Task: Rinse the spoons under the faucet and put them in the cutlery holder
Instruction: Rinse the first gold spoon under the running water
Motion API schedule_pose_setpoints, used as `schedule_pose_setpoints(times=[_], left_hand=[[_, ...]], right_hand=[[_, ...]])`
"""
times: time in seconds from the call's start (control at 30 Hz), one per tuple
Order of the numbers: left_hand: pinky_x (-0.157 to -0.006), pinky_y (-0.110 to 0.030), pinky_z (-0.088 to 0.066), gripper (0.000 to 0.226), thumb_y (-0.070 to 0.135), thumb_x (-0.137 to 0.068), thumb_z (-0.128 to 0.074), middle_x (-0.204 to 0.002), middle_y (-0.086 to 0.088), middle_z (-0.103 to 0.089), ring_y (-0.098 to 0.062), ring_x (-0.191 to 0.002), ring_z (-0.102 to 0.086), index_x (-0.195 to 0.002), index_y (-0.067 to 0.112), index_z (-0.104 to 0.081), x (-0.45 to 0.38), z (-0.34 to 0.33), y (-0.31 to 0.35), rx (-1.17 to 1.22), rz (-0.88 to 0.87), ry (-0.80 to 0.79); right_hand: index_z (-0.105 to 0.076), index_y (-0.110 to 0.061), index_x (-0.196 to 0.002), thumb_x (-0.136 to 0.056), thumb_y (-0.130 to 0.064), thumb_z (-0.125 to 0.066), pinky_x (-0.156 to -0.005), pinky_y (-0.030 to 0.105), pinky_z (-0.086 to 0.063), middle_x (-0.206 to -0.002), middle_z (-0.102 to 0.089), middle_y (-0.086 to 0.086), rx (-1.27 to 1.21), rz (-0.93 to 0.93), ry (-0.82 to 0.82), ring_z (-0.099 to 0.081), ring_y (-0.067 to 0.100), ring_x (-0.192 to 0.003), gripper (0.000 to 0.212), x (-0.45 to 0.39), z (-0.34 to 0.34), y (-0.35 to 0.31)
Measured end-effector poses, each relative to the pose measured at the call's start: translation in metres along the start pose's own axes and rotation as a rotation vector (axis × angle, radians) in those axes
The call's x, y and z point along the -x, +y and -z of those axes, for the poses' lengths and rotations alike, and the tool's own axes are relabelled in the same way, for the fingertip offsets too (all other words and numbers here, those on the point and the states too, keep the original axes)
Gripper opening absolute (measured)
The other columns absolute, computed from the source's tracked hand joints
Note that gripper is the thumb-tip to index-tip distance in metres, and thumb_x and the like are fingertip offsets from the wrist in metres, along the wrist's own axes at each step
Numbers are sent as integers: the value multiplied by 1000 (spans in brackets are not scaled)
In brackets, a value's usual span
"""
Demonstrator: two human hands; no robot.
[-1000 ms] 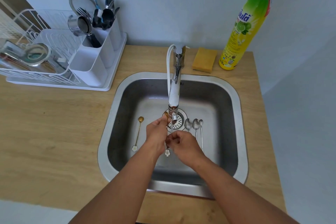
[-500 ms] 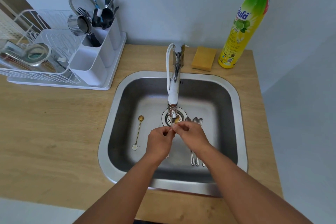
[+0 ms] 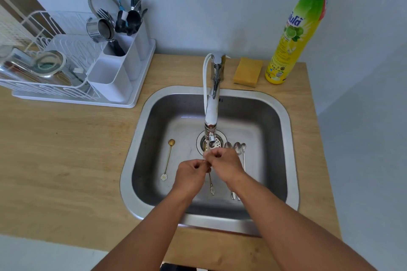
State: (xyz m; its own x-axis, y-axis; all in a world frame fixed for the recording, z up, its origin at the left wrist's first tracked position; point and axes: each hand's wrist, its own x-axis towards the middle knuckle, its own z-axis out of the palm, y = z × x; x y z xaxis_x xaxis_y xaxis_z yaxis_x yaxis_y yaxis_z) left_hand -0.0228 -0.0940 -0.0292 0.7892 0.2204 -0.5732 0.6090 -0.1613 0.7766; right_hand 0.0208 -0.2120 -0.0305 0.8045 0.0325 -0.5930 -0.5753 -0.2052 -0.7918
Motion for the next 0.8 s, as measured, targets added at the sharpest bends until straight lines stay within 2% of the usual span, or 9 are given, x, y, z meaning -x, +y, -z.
schedule_pose_setpoints(times=[0.07,0.17,0.27,0.33,0.4,0.47,0.57,0.67,0.8], left_hand=[[-72,-15,-49,22,29,-100,-65,-84,10,-80,-1,-83,-74,-82,30,-78,0,-1,1,19,-3,6],[-63,-9,-48,20,33,-98,-67,-77,17,-78,2,-76,-72,-82,31,-78,3,1,-3,-8,5,-8],[-63,-5,-47,20,35,-97,-69,-77,19,-78,3,-76,-71,-82,31,-81,6,7,-12,-108,-6,-57],[-76,-15,-52,19,32,-98,-67,-83,16,-79,-1,-82,-71,-87,31,-82,1,20,-13,-193,-7,-1],[-84,-28,-55,20,32,-99,-65,-94,6,-80,-12,-88,-71,-98,23,-83,-12,39,-11,-396,-18,127],[-78,-31,-55,23,32,-100,-63,-94,-1,-79,-20,-83,-71,-100,20,-82,-28,59,-7,-591,-23,235],[-67,-33,-57,21,29,-99,-63,-81,-4,-71,-21,-73,-68,-91,14,-76,-49,75,0,-820,-3,268],[-66,-36,-58,14,23,-100,-63,-88,-7,-69,-24,-77,-67,-99,10,-67,-62,75,2,-1011,-1,258],[-68,-38,-60,13,18,-100,-60,-94,-11,-71,-28,-82,-71,-105,8,-67,-72,72,-13,-1103,-22,214]], right_hand=[[-78,-13,-84,-95,-15,-72,-52,12,-51,-67,-75,-7,8,-4,28,-71,4,-59,13,1,-2,-1],[-77,-18,-78,-94,-23,-73,-57,16,-47,-68,-74,-11,112,11,123,-67,0,-63,17,-5,2,-6],[-76,-20,-70,-91,-33,-75,-61,24,-52,-66,-73,-8,172,16,232,-67,10,-66,25,-15,15,-11],[-76,-19,-69,-91,-40,-73,-68,30,-54,-68,-73,-3,264,-7,280,-69,18,-71,30,-19,28,-8],[-74,-15,-68,-93,-41,-68,-66,30,-53,-67,-71,1,422,-32,331,-69,25,-69,36,-23,43,-1],[-77,-16,-76,-95,-39,-65,-67,31,-55,-77,-73,5,587,-68,351,-69,28,-74,32,-27,55,6],[-79,-13,-96,-97,-34,-65,-71,33,-54,-99,-76,12,766,-133,377,-73,34,-91,26,-33,67,15],[-76,-6,-96,-97,-27,-65,-74,35,-58,-101,-75,17,874,-157,381,-73,36,-93,24,-38,71,25],[-73,-2,-105,-97,-19,-65,-76,39,-58,-108,-73,20,904,-195,425,-72,39,-98,20,-44,71,35]])
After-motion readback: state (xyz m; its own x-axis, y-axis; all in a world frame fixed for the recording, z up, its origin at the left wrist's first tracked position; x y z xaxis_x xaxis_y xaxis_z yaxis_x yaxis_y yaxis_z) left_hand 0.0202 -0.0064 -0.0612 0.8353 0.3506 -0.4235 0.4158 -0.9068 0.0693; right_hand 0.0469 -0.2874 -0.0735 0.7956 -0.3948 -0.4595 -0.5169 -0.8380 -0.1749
